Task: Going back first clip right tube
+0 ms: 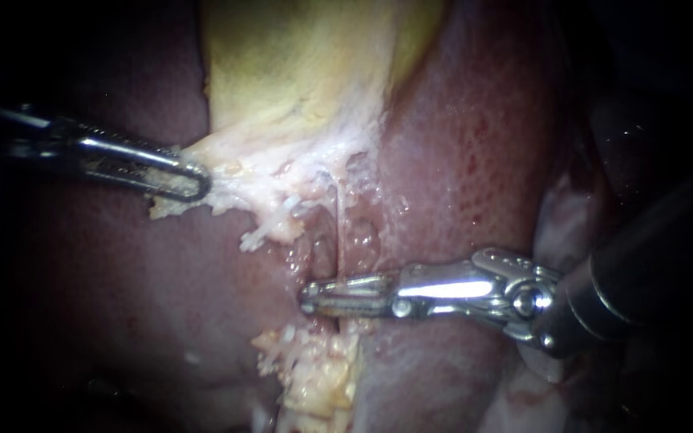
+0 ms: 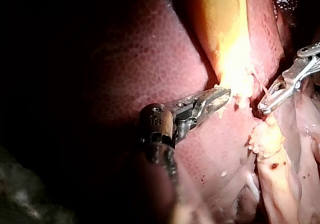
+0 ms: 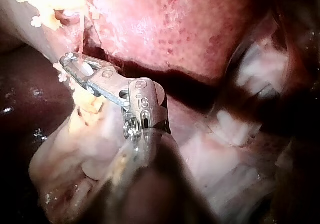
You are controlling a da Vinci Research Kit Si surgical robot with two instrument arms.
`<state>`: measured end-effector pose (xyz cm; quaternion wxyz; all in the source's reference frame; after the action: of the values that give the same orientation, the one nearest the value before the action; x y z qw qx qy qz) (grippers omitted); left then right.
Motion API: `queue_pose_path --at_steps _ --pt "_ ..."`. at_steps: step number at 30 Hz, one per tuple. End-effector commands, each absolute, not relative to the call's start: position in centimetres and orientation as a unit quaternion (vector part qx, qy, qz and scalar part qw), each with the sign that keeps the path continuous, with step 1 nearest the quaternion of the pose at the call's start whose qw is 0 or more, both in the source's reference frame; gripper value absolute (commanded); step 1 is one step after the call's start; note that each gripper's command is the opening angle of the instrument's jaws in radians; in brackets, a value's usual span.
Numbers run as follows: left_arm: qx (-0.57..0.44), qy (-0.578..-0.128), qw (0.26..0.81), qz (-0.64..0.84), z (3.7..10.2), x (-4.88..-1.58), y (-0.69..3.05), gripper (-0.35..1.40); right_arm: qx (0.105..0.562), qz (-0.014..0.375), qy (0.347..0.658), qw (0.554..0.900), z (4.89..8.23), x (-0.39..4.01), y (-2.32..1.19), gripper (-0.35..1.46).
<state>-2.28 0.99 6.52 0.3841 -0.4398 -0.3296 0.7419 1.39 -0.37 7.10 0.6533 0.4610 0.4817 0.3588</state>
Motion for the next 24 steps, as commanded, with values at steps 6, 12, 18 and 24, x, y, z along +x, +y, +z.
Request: queue_pose_path --at_steps 6,12,18,24 --pt "-0.440 -0.330 0.384 0.742 6.52 -2.28 0.99 -0.35 0.445 0.342 0.495 0.663 7.15 1.46 -0.39 0.17" --pt "-0.440 -0.330 0.384 0.742 6.52 -2.28 0.99 -0.35 0.401 0.299 0.526 0.688 7.29 1.58 -0.38 0.43" --pt "-0.440 -0.330 0.384 0.742 6.52 -2.28 0.99 -0.35 0.339 0.296 0.547 0.706 7.44 1.55 -0.32 0.47" --pt "-0.440 -0.329 0.384 0.742 6.52 -2.28 0.99 -0.35 0.321 0.289 0.554 0.712 7.53 1.47 -0.23 0.48"
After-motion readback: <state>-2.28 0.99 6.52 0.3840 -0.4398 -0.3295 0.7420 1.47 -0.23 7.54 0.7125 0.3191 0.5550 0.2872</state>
